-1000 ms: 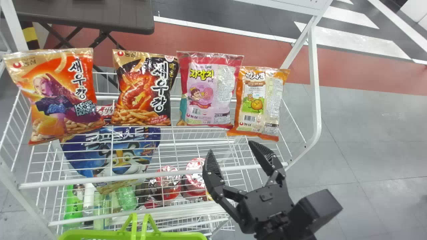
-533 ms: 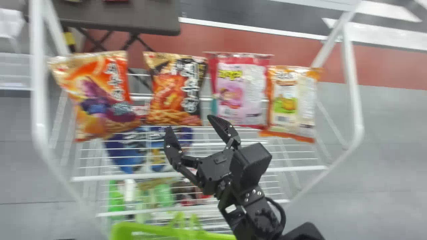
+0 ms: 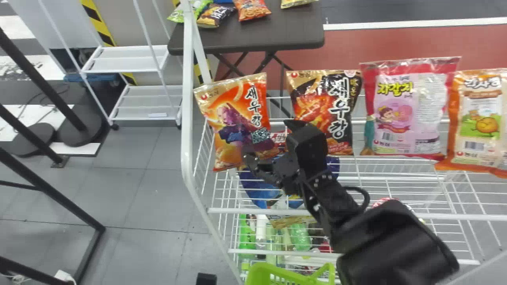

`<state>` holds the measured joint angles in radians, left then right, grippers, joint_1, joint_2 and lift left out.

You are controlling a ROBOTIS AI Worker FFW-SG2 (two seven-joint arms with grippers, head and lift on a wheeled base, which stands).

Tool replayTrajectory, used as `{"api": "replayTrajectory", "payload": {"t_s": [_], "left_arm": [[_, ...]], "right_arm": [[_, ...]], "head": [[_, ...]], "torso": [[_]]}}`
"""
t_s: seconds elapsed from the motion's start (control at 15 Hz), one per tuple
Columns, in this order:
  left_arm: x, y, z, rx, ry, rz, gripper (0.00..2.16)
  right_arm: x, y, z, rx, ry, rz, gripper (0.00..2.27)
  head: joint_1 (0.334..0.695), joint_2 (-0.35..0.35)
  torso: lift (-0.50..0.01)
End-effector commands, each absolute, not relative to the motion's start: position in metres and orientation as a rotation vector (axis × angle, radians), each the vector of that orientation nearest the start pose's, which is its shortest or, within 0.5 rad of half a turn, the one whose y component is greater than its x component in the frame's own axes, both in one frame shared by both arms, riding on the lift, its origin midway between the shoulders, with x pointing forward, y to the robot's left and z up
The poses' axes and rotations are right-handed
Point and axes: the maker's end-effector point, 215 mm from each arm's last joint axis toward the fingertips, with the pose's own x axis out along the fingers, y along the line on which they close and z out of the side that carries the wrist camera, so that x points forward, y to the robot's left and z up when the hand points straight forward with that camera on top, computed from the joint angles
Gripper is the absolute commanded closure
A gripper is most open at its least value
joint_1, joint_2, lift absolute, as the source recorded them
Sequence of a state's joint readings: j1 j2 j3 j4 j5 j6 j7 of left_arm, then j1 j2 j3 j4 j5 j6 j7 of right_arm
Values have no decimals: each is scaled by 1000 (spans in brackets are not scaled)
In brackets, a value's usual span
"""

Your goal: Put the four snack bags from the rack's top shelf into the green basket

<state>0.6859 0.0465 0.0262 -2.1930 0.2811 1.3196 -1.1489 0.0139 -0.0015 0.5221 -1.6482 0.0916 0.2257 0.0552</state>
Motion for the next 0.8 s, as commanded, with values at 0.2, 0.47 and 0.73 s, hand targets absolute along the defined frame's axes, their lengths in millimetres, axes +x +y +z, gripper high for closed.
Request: {"api": "replayTrajectory", "payload": {"t_s": [0.2, 0.47, 0.73], "left_arm": [[130, 15, -440, -972, 1087, -1114, 2145], [134, 15, -439, -975, 1066, -1123, 2145], [136, 16, -437, -978, 1055, -1129, 2145]], "right_arm": [[551, 86, -377, -150, 158, 619, 157], [557, 92, -405, -195, 246, 710, 593], [537, 101, -423, -205, 355, 804, 2044]], "head": [[695, 171], [695, 178], [695, 190]], "torso": [[0], [0], [0]]}}
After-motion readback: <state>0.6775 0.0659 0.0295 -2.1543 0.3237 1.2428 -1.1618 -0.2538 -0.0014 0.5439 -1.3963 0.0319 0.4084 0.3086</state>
